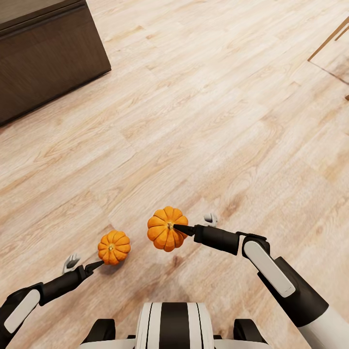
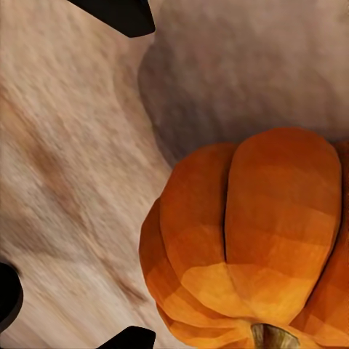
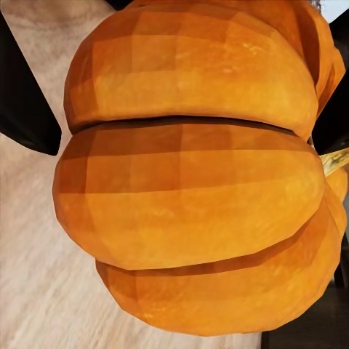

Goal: Place each of the two pumpkins and all three candles from the living room inside a cabinet in the living room (use any cabinet), then make sure every cabinet is closed, and position the cauldron so it is next to a table in the living room.

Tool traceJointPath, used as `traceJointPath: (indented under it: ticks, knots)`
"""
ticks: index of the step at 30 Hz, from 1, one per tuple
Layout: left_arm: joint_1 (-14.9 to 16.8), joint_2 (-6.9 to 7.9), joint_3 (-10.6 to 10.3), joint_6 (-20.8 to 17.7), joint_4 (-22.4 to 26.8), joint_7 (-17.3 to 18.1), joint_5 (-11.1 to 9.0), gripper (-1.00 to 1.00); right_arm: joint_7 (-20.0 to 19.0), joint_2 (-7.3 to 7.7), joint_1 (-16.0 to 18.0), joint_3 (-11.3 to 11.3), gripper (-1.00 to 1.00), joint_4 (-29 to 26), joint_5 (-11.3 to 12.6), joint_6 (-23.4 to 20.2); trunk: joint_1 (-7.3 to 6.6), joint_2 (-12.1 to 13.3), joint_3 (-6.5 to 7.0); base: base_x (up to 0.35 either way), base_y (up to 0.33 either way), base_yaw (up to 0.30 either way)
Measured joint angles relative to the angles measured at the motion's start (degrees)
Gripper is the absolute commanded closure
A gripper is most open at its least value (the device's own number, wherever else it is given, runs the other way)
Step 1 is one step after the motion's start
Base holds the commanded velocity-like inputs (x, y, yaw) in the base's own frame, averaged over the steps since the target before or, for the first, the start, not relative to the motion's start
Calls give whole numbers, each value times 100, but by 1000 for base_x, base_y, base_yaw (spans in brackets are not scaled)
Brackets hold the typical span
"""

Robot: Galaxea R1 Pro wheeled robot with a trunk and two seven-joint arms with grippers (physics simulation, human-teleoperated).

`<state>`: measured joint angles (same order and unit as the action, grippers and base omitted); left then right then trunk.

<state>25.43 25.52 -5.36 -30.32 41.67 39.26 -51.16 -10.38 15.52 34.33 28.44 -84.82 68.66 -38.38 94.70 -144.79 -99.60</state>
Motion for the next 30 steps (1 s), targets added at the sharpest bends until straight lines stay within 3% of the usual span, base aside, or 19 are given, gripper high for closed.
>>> traceJointPath:
  ticks: [4, 11, 21, 30]
  knots:
    - [3, 0, 0, 0, 0, 11, 0, -100, 0, 0, 0, 0, 100, 1, 0, 0, 0, 0, 0, 0, 0, 0]
    - [1, 1, 10, 0, -8, 392, 8, -100, 0, 0, 0, 0, 100, 1, 0, 6, 0, 0, 0, 0, 0, 0]
    - [1, 0, 19, 7, -8, 410, 17, -100, 2, 0, 0, 0, 100, 8, -3, 9, 3, -1, -22, 0, 0, 0]
    - [0, 0, 6, 8, -12, 409, 16, -100, -1, 0, 0, -1, 100, 9, 11, 8, -11, 5, 88, 0, 0, 0]
